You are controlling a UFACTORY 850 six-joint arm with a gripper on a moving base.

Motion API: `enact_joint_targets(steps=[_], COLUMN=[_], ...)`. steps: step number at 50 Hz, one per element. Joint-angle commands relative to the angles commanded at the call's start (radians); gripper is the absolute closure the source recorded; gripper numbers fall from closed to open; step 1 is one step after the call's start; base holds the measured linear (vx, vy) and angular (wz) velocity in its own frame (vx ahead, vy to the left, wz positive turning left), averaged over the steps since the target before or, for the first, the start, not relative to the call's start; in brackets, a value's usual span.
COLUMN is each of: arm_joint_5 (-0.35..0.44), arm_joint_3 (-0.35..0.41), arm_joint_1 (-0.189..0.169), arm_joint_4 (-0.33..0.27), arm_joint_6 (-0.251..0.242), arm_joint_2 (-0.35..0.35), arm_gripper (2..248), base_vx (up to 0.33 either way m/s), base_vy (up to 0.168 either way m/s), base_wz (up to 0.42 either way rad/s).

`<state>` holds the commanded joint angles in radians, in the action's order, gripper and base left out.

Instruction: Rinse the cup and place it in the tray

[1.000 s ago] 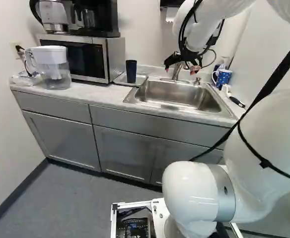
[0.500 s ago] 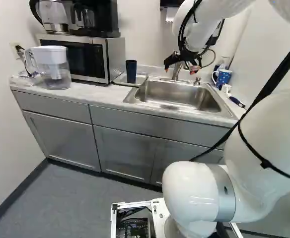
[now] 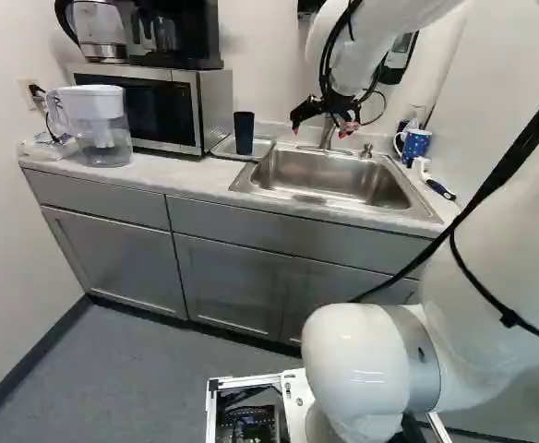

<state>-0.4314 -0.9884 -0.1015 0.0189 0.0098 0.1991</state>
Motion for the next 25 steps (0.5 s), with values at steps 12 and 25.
enact_joint_targets(steps=[12,25], arm_joint_5=[0.000,0.000], arm_joint_3=[0.000,0.000], arm_joint_1=[0.001,0.001], arm_joint_4=[0.000,0.000], arm_joint_6=[0.000,0.000], arm_joint_2=[0.000,0.000], arm_gripper=[3,3], base_vx=[0.000,0.000], base_vy=[0.000,0.000], base_wz=[0.000,0.000])
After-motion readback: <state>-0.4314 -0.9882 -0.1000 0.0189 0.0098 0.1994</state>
